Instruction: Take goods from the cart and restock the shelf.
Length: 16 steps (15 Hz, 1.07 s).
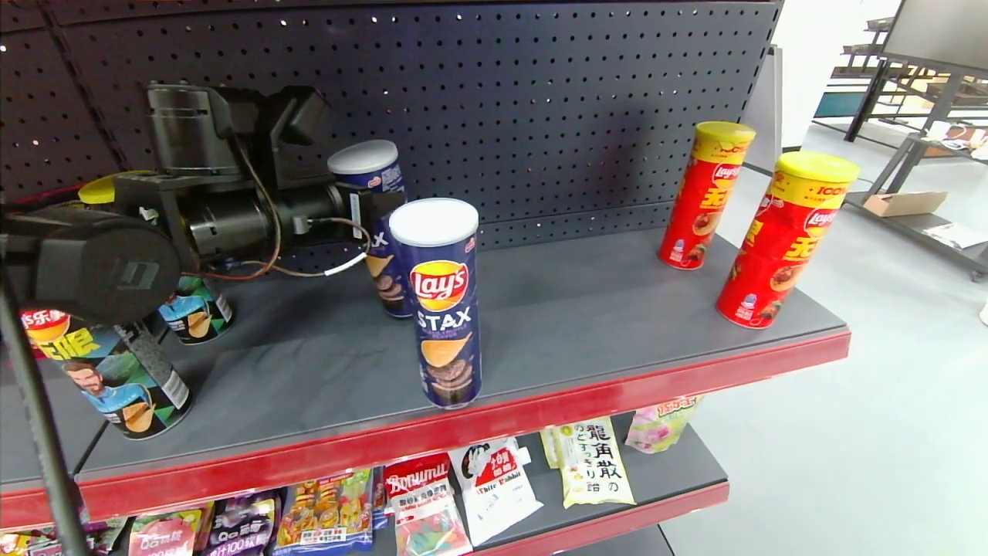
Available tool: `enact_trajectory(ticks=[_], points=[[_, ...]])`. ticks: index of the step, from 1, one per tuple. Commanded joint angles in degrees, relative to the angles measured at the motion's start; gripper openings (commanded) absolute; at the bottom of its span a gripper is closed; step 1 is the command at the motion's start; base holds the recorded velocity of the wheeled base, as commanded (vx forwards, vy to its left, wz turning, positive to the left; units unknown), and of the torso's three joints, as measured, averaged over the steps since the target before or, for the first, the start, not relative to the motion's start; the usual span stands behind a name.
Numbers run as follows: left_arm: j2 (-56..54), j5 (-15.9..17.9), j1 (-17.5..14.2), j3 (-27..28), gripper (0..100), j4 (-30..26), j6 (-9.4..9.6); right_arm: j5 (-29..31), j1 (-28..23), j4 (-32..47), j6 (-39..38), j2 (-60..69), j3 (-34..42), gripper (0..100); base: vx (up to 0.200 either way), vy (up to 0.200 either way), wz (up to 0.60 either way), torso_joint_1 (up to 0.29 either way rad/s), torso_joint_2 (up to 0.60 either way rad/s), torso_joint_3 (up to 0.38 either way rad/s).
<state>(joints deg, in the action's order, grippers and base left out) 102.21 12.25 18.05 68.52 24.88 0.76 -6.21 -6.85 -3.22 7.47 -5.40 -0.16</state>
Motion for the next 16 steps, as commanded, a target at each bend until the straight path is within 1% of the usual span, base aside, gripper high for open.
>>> enact_trajectory(ticks=[1,3,6,9,14,16], points=[[2.21,0.05,0.40,2.32,0,-0.01,-0.05,-0.04,0.00,-0.03,0.00,-0.14,-0.02,100,0.000,0.000,0.00,0.000,0.00,0.000],[3.97,0.05,0.40,4.95,0,-0.18,-0.05,-0.04,0.00,-0.03,0.09,-0.14,-0.02,100,0.000,0.000,0.00,0.000,0.00,0.000],[5.02,0.05,1.46,6.54,0,-1.41,0.04,-0.04,0.00,-0.03,0.35,-0.14,-0.02,100,0.000,0.000,0.00,0.000,0.00,0.000],[5.55,-0.03,2.07,7.41,0,-2.12,0.04,-0.04,0.00,-0.03,0.35,-0.14,-0.02,100,0.000,0.000,0.00,0.000,0.00,0.000],[6.60,-0.47,2.07,8.56,0,-2.12,0.47,0.05,0.00,-0.12,0.35,-0.14,-0.02,100,0.000,0.000,0.00,0.000,0.00,0.000],[6.69,-0.56,2.69,8.56,0,-2.12,0.47,0.05,0.00,-0.12,0.35,-0.14,-0.02,100,0.000,0.000,0.00,0.000,0.00,0.000]])
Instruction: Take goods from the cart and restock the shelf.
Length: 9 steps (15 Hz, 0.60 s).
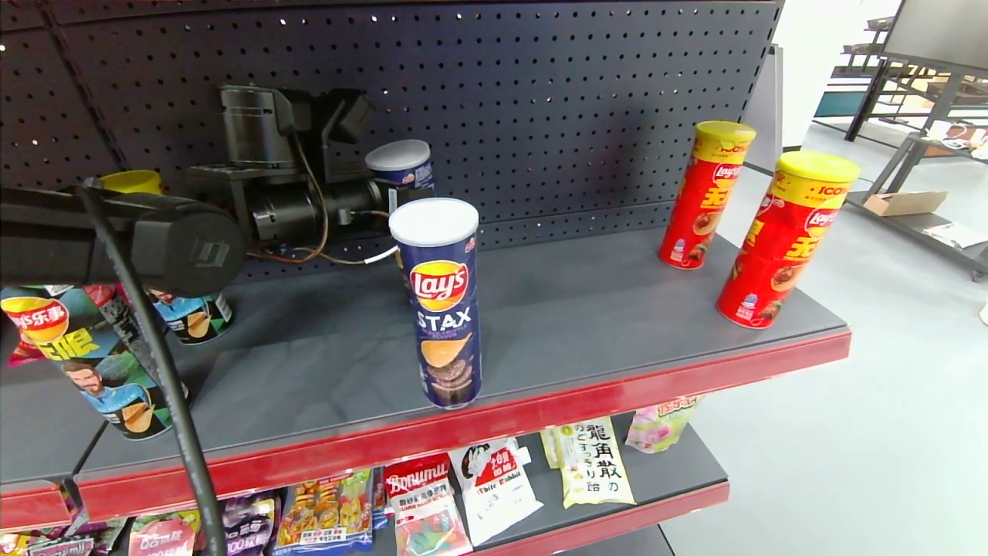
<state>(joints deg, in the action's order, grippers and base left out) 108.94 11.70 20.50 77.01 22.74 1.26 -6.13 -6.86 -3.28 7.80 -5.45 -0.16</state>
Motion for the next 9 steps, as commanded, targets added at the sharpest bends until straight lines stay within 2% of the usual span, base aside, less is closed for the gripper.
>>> enact_trajectory(ticks=[1,6,7,9], points=[[0.05,-0.01,0.24,0.07,0,0.03,0.06,-0.02,0.01,-0.06,0.02,-0.09,-0.02,100,0.000,0.000,0.00,0.000,0.00,0.000],[-0.04,-0.28,0.33,-0.10,0,-0.06,0.59,-0.02,0.01,0.03,0.02,-0.09,-0.02,100,0.000,0.000,0.00,0.000,0.00,0.000],[0.05,-0.28,0.24,-0.28,0,-0.06,2.88,-0.02,0.01,0.03,0.02,-0.09,-0.02,100,0.000,0.000,0.00,0.000,0.00,0.000],[-0.04,-0.45,0.24,-0.10,0,-0.94,3.31,-0.02,0.01,0.03,0.02,-0.09,-0.02,100,0.000,0.000,0.00,0.000,0.00,0.000]])
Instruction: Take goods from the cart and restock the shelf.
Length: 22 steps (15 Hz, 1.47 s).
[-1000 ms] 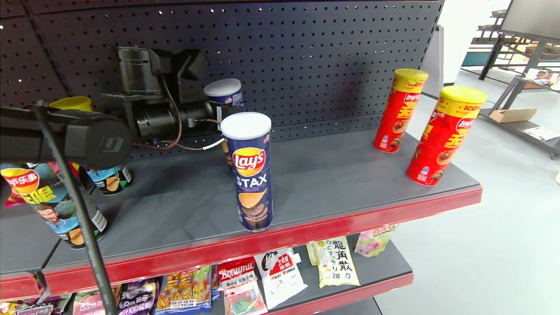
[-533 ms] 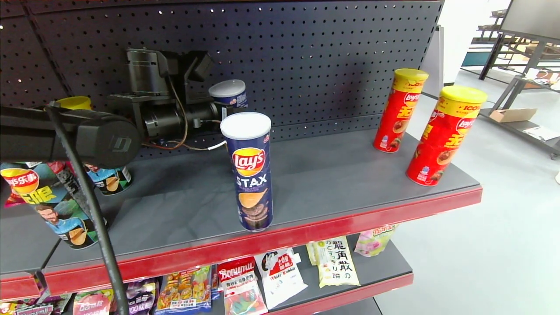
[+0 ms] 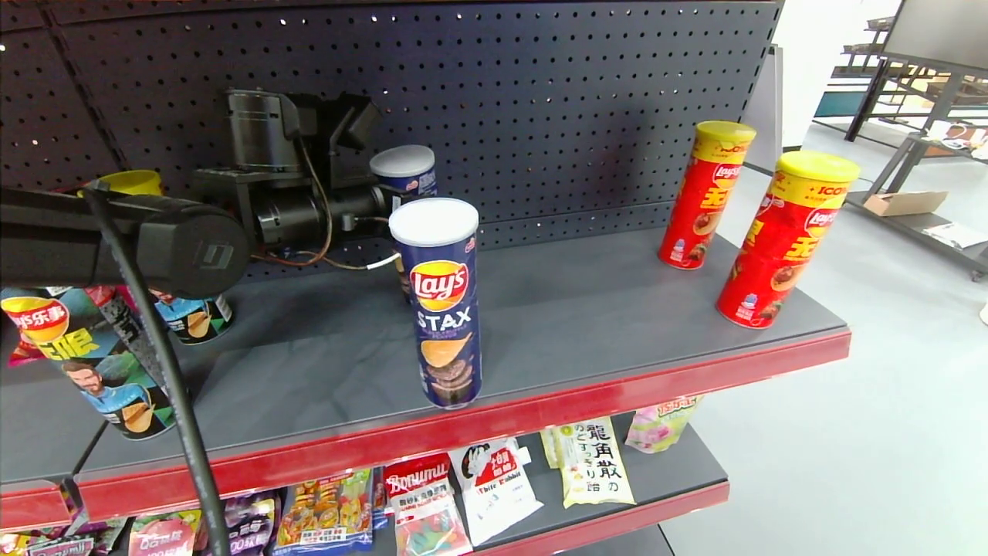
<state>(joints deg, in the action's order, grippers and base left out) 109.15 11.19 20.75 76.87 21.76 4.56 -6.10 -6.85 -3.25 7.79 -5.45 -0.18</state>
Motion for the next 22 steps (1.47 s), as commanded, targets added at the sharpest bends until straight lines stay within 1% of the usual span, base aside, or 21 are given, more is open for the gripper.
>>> enact_trajectory(ticks=[1,6,7,14,15,17,18,21,22], points=[[-0.26,-0.29,0.08,0.03,0,-0.49,0.10,0.03,0.00,-0.08,0.03,-0.09,0.01,100,0.000,0.000,0.00,0.000,0.00,0.000],[-0.26,-0.29,0.08,0.21,0,-0.67,0.01,0.12,0.00,-0.08,-0.06,-0.09,0.01,100,0.000,0.000,0.00,0.000,0.00,0.000],[-0.26,-0.29,0.08,0.21,100,-0.67,0.01,0.12,0.00,-0.08,-0.06,-0.09,0.01,100,0.000,0.000,0.00,0.000,0.00,0.000],[-0.96,-0.56,0.08,-0.15,100,-0.75,-0.16,0.12,0.00,-0.08,-0.06,-0.09,0.01,100,0.000,0.000,0.00,0.000,0.00,0.000],[-2.28,-0.56,0.08,-0.85,100,-1.63,-0.16,0.12,0.00,-0.08,-0.06,-0.09,0.01,100,0.000,0.000,0.00,0.000,0.00,0.000],[-6.15,-0.47,0.08,-2.52,100,-6.91,-0.08,0.03,0.00,-0.08,-0.06,-0.09,0.01,100,0.000,0.000,0.00,0.000,0.00,0.000],[-6.67,-0.47,-0.01,-2.78,100,-7.17,-0.16,0.03,0.00,0.00,-0.06,-0.09,0.01,100,0.000,0.000,0.00,0.000,0.00,0.000],[-10.28,-0.56,-0.27,-7.26,100,-7.08,-0.16,0.03,0.00,-0.08,-0.06,-0.09,0.01,100,0.000,0.000,0.00,0.000,0.00,0.000],[-12.12,-0.64,-0.36,-10.43,100,-6.99,-0.16,0.03,0.00,-0.08,-0.06,-0.09,0.01,100,0.000,0.000,0.00,0.000,0.00,0.000]])
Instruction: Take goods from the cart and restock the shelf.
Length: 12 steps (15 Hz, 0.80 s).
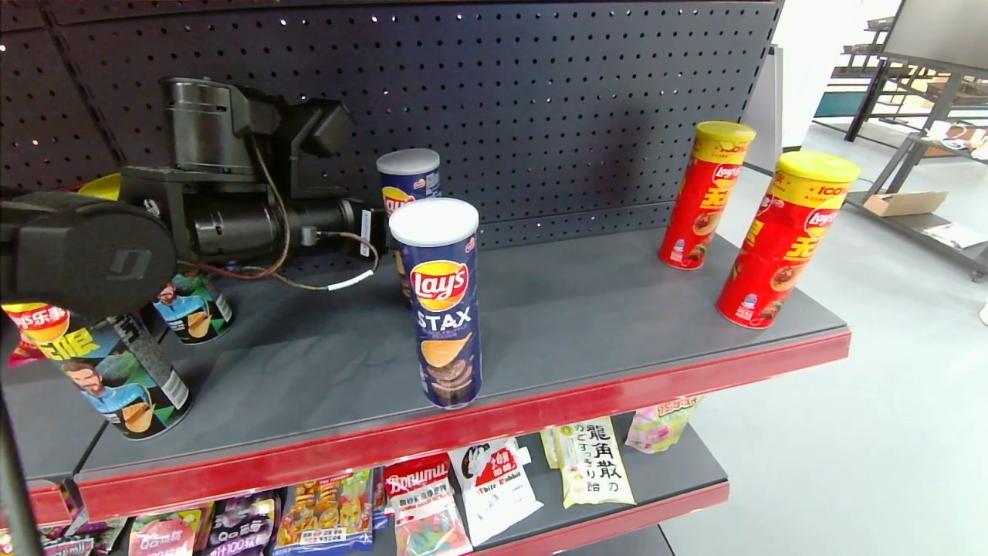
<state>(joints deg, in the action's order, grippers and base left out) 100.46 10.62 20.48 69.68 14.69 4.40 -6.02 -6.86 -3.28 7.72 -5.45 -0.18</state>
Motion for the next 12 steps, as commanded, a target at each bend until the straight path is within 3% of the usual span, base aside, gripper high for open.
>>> enact_trajectory(ticks=[1,7,9,11,12], points=[[-4.66,-0.07,-0.53,-5.35,100,0.25,-0.01,-0.04,0.01,-0.06,0.02,-0.09,0.01,100,0.000,0.000,0.00,0.000,0.00,0.000],[-19.60,0.02,-2.20,-22.75,100,2.71,-0.01,-0.39,0.01,0.03,-0.07,-0.09,0.01,100,0.000,0.000,0.00,0.000,0.00,0.000],[-32.87,-0.60,-2.29,-33.91,100,2.36,0.26,-2.68,0.01,0.03,-0.16,-0.09,0.01,100,0.000,0.000,0.00,0.000,0.00,0.000],[-46.76,-5.96,-2.20,-41.20,100,-1.15,1.31,-2.77,-0.08,0.12,-0.16,-0.09,0.01,100,0.000,0.000,0.00,0.000,0.00,0.000],[-54.58,-5.78,-2.11,-42.26,100,-6.96,2.19,-2.15,-0.08,-0.15,-0.33,-0.09,0.01,100,0.000,0.000,0.00,0.000,0.00,0.000]])
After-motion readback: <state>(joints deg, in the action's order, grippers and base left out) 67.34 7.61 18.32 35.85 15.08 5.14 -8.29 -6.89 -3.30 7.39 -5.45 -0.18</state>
